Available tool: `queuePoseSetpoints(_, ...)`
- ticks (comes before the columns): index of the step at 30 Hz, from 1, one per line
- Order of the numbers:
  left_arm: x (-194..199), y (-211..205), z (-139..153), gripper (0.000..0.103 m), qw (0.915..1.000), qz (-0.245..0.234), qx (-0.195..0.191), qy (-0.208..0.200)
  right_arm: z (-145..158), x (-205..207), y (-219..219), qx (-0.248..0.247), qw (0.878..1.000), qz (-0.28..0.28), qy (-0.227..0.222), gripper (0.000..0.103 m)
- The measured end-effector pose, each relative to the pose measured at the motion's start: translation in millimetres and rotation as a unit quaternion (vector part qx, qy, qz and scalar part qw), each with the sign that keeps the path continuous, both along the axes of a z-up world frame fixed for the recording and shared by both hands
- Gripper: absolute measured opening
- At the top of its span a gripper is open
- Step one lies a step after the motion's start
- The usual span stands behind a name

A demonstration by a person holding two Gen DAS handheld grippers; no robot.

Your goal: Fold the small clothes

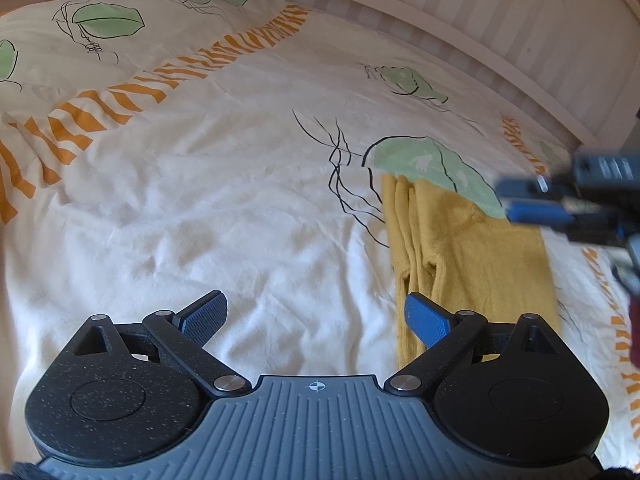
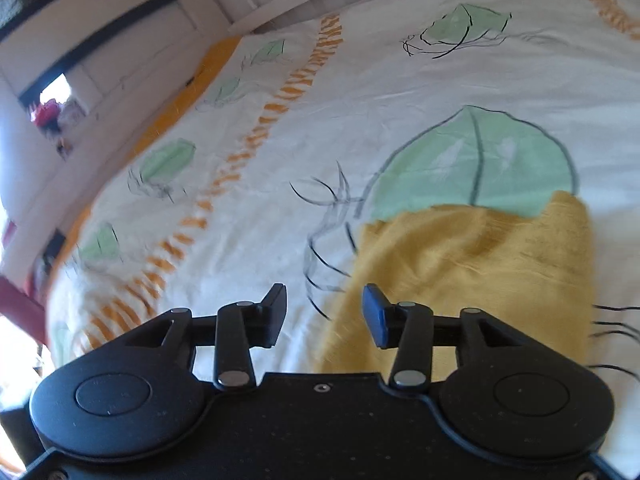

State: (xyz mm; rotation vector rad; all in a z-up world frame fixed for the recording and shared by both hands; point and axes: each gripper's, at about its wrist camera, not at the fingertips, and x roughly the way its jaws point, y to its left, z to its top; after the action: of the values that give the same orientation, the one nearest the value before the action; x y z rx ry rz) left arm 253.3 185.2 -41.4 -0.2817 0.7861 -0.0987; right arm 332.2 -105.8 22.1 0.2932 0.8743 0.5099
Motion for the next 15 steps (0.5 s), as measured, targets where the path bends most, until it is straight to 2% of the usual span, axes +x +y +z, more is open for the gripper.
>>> queuePoseSetpoints(8,-1.5,-3.4,-0.8,0.096,1.0,0.0,0.002,-0.007,-32.1,-65.7,1.8,-0.09,0.992,0.076,-0.038,0.06)
queuePoseSetpoints(15,1.8,-5.1,0.0,0.096,0.9994,-0.022,-0.024,-0.012,-54.5,-103.2,32.9,-0.162,0.971,0.135,-0.112,0.06)
